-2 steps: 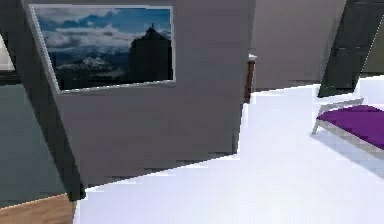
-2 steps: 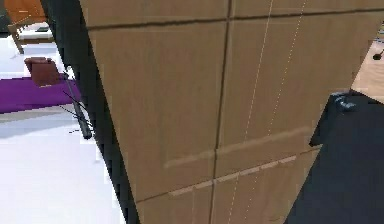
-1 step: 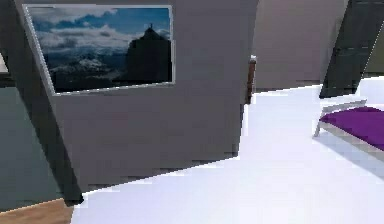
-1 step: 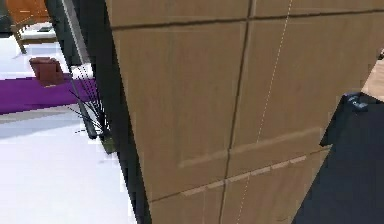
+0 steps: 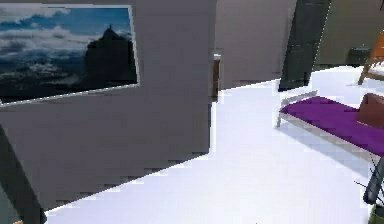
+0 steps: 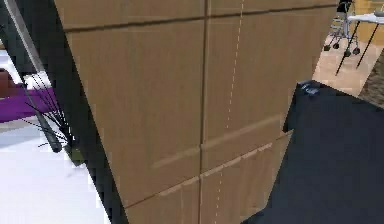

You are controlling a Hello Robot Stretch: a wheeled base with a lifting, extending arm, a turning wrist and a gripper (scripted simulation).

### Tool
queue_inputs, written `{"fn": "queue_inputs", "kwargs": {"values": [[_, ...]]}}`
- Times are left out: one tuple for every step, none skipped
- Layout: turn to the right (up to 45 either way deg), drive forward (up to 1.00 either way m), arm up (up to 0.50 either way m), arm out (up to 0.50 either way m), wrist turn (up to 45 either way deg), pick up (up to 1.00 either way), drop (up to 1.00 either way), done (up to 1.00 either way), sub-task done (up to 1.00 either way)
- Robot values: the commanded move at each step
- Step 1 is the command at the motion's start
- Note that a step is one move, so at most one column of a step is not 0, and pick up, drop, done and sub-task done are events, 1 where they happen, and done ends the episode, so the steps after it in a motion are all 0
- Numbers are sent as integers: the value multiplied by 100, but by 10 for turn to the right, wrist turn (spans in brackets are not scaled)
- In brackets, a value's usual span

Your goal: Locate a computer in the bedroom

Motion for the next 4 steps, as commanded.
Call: {"fn": "queue_inputs", "kwargs": {"values": [[0, 85, 0, 0, 0, 0, 0, 0, 0], [360, 0, 0, 0, 0, 0, 0, 0, 0], [0, 5, 0, 0, 0, 0, 0, 0, 0], [-360, 0, 0, 0, 0, 0, 0, 0, 0]]}}
